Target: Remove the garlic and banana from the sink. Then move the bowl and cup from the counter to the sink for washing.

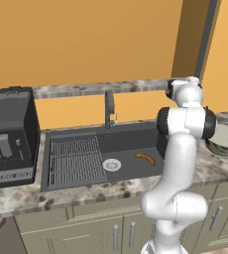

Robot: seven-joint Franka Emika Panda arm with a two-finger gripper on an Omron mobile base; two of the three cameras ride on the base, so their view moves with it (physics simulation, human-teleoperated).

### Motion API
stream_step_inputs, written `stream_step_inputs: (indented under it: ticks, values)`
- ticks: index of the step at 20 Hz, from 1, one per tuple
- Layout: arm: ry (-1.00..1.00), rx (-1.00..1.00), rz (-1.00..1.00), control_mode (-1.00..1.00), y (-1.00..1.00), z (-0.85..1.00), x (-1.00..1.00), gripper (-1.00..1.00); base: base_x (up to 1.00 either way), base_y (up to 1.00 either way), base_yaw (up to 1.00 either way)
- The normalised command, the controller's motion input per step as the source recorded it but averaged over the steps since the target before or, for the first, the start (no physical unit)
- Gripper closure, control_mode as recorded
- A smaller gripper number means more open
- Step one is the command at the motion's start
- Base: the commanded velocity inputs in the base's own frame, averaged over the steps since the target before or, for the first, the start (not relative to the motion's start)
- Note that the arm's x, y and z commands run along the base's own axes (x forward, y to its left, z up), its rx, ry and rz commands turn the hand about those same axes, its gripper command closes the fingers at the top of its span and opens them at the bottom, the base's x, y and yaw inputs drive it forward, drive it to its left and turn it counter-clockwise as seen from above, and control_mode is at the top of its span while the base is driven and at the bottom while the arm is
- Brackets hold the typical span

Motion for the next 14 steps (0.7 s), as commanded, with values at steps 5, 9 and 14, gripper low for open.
stream_step_inputs:
  ticks: [5,9,14]
  values:
    - [-0.14,-0.23,-0.2,-1.0,0.34,0.05,-0.21,-1.0,0.0,0.0,0.0]
    - [-0.07,-0.19,-0.26,-1.0,0.3,0.0,-0.23,-1.0,0.0,0.0,0.0]
    - [-0.01,-0.13,-0.28,-1.0,0.29,0.01,-0.09,-1.0,0.0,0.0,0.0]
